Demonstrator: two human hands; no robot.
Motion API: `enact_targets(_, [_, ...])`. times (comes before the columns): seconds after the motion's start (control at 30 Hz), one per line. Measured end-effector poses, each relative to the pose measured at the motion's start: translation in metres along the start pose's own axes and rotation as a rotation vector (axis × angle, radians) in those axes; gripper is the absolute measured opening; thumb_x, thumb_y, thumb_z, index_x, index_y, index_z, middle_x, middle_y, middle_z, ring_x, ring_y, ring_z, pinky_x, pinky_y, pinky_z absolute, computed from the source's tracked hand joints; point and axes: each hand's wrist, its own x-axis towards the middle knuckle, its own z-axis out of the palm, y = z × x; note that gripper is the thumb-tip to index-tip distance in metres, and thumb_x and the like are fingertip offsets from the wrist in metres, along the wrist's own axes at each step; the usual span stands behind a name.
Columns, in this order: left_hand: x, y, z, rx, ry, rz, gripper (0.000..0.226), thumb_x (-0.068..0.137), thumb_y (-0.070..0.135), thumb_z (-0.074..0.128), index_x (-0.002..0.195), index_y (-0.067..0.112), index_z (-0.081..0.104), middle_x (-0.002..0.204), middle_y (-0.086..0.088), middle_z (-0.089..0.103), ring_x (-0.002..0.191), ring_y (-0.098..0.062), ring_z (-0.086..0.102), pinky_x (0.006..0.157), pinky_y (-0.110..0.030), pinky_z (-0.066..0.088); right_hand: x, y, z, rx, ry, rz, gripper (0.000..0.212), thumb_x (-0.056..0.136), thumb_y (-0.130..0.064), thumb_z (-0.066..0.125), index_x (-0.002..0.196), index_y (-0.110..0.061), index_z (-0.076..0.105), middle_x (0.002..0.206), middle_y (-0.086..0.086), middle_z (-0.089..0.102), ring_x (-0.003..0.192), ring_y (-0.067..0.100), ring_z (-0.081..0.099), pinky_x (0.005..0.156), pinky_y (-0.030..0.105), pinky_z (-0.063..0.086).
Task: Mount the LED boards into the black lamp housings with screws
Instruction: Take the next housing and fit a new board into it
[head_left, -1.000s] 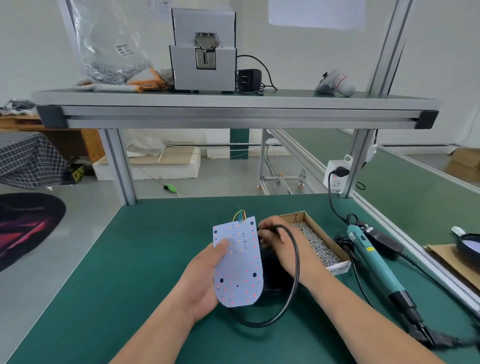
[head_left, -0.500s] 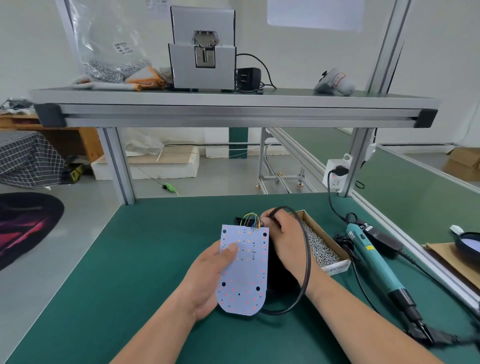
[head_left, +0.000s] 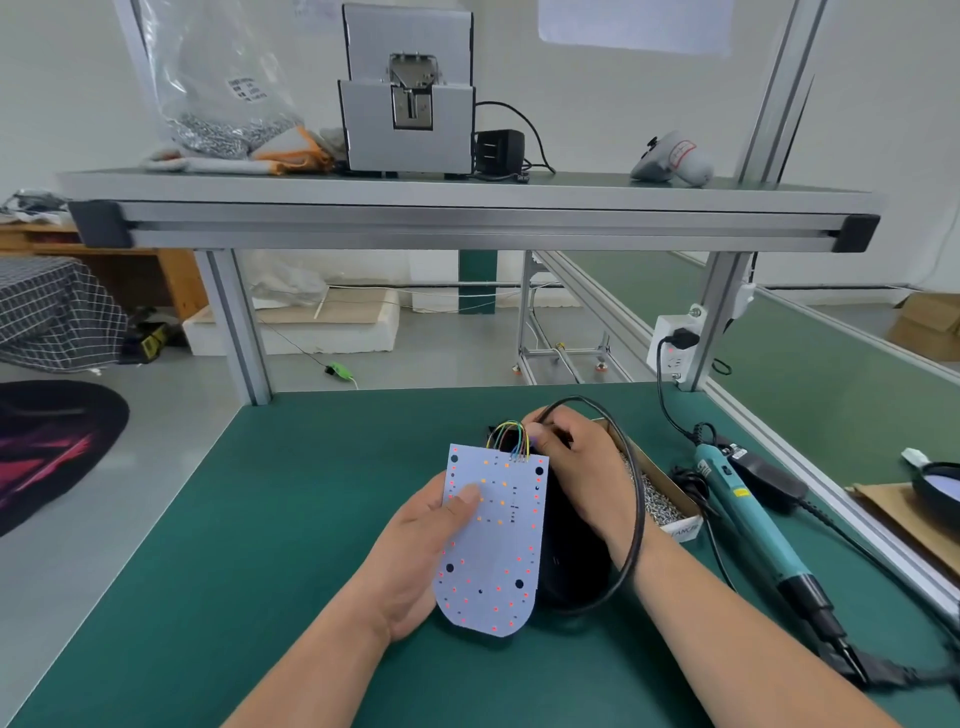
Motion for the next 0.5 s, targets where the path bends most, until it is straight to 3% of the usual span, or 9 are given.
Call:
enact_targets(0.1, [0.000,0.001,-0.002,-0.108,-0.007,-0.011,0.047,0.099,0.038,0.066,0.142,0.018,0.065,0.144,-0.015,0.066,0.126,-0.035,0.066,0.105,-0.054,0.055,0.000,-0.002,0.001,0.000,-0.031,-0.024,0.006,0.094,-0.021,0.071,0.099,-0.024,0.072,0.098,-0.007,0.075,0.090,0.008,0.071,0.076,0.019,0.051])
enact_targets(0.23, [-0.001,0.002,-0.006,-0.202,0.025,-0.051,0.051,0.098,0.044,0.067,0.146,0.026,0.062,0.144,-0.009,0.067,0.126,-0.032,0.068,0.096,-0.047,0.059,-0.002,-0.004,0.008,-0.061,-0.084,0.031,0.021,0.085,-0.020,0.080,0.102,-0.027,0.069,0.089,-0.002,0.072,0.088,0.021,0.070,0.083,0.044,0.056])
enact_targets(0.4, [-0.001,0.004,-0.009,-0.228,0.071,-0.095,0.050,0.094,0.046,0.070,0.134,0.017,0.072,0.103,-0.005,0.078,0.081,-0.024,0.076,0.066,-0.034,0.061,-0.009,-0.006,0.010,-0.068,-0.154,0.096,0.023,0.081,-0.026,0.090,0.090,-0.020,0.069,0.081,-0.003,0.073,0.076,0.014,0.067,0.074,0.039,0.052])
enact_targets(0.47, [0.000,0.005,-0.009,-0.228,0.072,-0.116,0.054,0.096,0.049,0.065,0.135,0.013,0.071,0.105,-0.008,0.076,0.087,-0.025,0.075,0.075,-0.036,0.062,-0.013,-0.010,0.013,-0.076,-0.158,0.089,0.024,0.080,-0.029,0.090,0.082,-0.021,0.067,0.076,-0.002,0.069,0.071,0.011,0.061,0.069,0.036,0.048])
enact_targets(0.5, [0.000,0.005,-0.009,-0.222,0.070,-0.139,0.056,0.098,0.051,0.063,0.137,0.011,0.070,0.116,-0.012,0.075,0.100,-0.030,0.074,0.089,-0.041,0.061,-0.014,-0.012,0.014,-0.076,-0.150,0.091,0.024,0.080,-0.029,0.090,0.079,-0.022,0.067,0.074,-0.003,0.068,0.069,0.008,0.059,0.067,0.034,0.046])
